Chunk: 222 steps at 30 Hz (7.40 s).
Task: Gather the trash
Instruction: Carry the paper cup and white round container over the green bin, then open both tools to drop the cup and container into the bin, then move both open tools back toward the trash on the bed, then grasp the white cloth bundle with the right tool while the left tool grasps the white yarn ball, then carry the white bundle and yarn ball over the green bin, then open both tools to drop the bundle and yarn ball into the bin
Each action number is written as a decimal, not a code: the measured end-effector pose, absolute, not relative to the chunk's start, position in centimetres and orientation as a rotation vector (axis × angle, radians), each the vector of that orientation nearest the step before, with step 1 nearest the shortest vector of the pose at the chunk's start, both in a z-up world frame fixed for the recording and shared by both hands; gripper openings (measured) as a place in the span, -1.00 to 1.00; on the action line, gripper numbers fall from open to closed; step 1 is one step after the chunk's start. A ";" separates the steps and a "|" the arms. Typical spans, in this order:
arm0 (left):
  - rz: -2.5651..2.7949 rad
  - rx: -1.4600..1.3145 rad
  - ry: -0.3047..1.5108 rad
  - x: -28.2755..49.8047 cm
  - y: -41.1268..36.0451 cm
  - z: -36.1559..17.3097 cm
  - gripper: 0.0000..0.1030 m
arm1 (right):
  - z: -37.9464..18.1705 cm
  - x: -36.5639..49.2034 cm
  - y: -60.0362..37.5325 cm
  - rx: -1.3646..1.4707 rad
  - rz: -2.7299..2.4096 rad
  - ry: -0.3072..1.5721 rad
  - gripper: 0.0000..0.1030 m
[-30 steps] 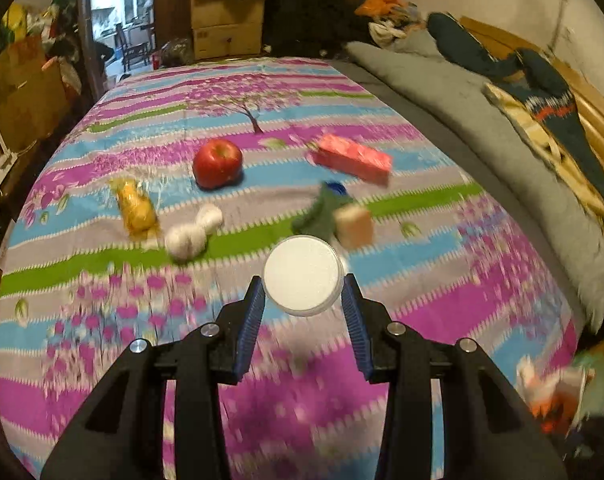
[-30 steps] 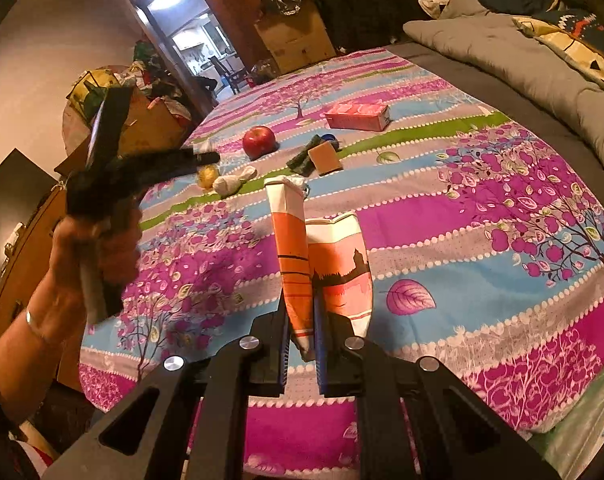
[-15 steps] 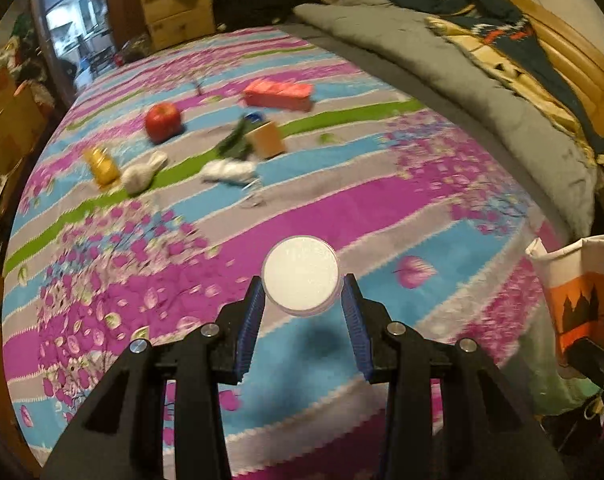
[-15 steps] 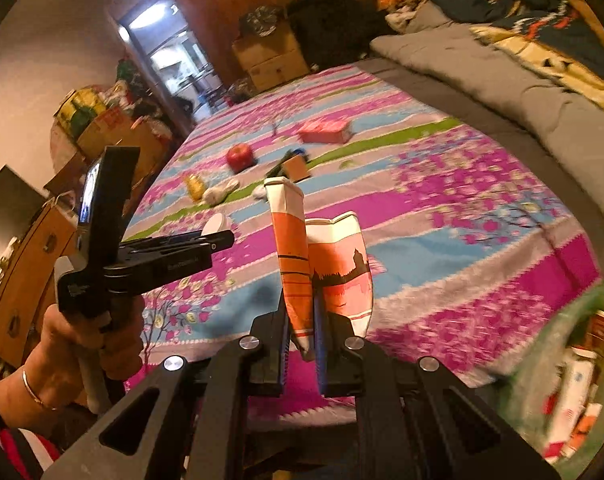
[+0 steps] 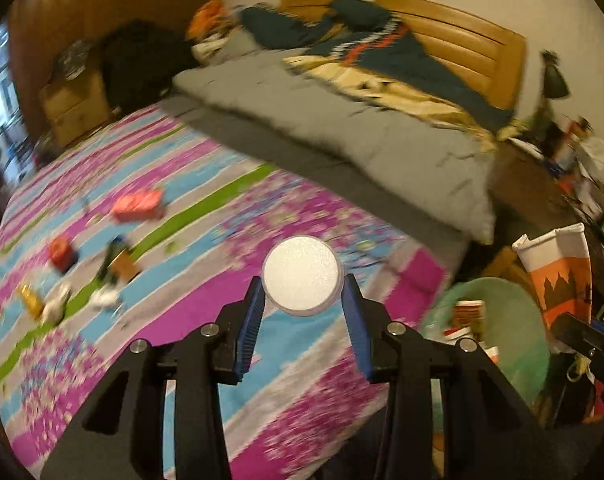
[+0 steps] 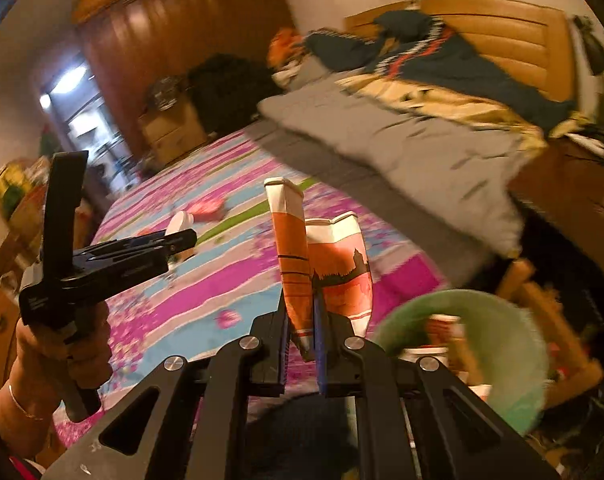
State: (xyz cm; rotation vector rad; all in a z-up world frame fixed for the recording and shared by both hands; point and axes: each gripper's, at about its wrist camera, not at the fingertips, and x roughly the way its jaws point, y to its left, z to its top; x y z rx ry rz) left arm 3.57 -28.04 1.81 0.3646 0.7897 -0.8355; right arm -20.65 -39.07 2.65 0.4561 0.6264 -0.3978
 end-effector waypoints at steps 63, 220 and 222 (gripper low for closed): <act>-1.179 0.783 0.813 -10.2 -43.9 -5.4 0.34 | -5.0 -33.5 -49.8 0.864 -0.688 0.739 -0.05; -1.199 0.798 0.880 -9.3 -44.5 -5.4 -0.34 | -3.5 -34.6 -51.4 0.860 -0.699 0.710 -0.69; -1.207 0.798 0.892 -9.3 -44.6 -5.5 -0.33 | -3.5 -34.7 -51.5 0.862 -0.694 0.711 -0.69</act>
